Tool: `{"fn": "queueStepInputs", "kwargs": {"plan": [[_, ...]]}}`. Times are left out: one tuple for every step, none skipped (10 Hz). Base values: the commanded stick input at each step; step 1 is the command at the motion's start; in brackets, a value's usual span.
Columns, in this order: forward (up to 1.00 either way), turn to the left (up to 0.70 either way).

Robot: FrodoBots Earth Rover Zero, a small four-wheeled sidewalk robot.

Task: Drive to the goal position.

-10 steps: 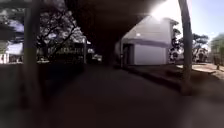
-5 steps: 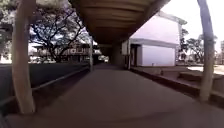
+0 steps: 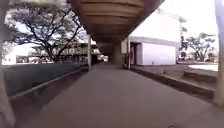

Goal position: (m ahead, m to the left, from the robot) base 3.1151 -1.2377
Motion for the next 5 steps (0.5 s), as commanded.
{"fn": "queueStepInputs", "kwargs": {"plan": [[0.70, 0.00], [0.70, 0.00], [0.70, 0.00], [0.70, 0.00], [0.70, 0.00]]}}
